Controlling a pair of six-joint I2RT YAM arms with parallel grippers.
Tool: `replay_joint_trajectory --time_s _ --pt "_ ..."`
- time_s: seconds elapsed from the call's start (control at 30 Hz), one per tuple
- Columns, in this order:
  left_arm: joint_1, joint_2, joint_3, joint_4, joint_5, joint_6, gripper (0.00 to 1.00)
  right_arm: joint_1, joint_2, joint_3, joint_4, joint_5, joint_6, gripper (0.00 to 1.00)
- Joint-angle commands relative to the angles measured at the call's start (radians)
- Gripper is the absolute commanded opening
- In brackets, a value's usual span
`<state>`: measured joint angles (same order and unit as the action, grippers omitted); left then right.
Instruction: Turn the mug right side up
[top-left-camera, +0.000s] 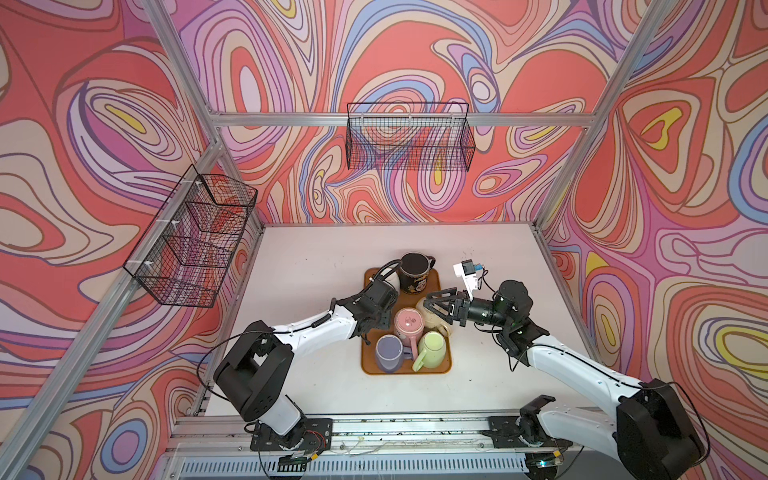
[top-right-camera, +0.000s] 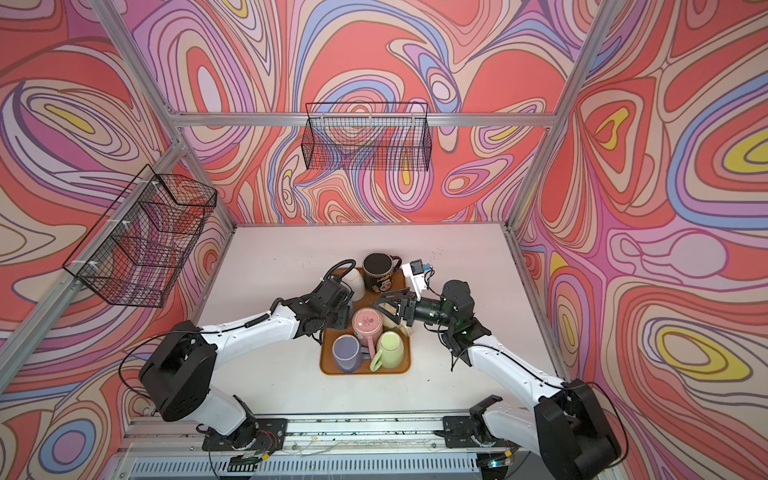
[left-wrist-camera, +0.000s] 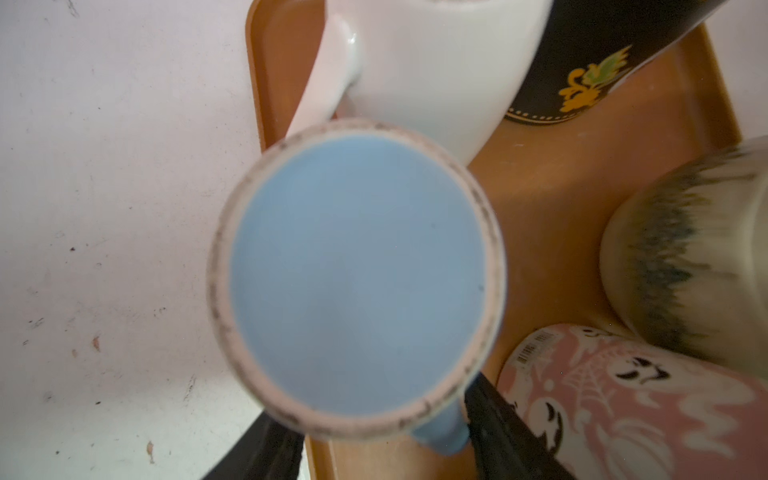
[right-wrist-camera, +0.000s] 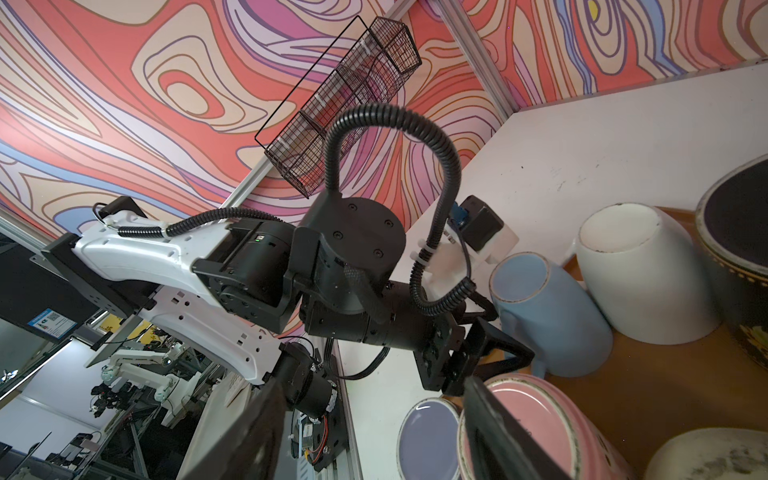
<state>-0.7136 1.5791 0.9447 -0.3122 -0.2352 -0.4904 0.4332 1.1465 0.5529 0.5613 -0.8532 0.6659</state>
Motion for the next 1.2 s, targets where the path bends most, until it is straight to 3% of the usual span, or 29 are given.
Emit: replay_joint_trajectory --time_s 0.0,0.33,0.77,1.0,1.17 --pt "-0.003 0.022 0.016 -0.056 -0.061 -0.011 0.61 -0.003 -0.008 -0.015 0.012 0.008 -0.013 0.70" --pt "-0.002 -0.042 -0.041 -0.082 -0.101 0.005 0.55 -0.002 0.010 -0.013 0.027 0.002 -0.003 0.70" --pt "0.004 -0.008 0.010 -0.128 -0.047 0.044 0.31 -0.002 0.006 -0.008 0.009 0.004 -0.008 0.70" --pt "0.039 0.039 0.068 -0.208 0.038 0.066 0.42 -0.003 0.013 -0.017 0.024 0.007 -0.005 0.70" --pt "0.050 0.075 0.130 -0.278 0.056 0.082 0.42 -0.002 0.016 -0.024 0.045 0.008 0.002 0.70"
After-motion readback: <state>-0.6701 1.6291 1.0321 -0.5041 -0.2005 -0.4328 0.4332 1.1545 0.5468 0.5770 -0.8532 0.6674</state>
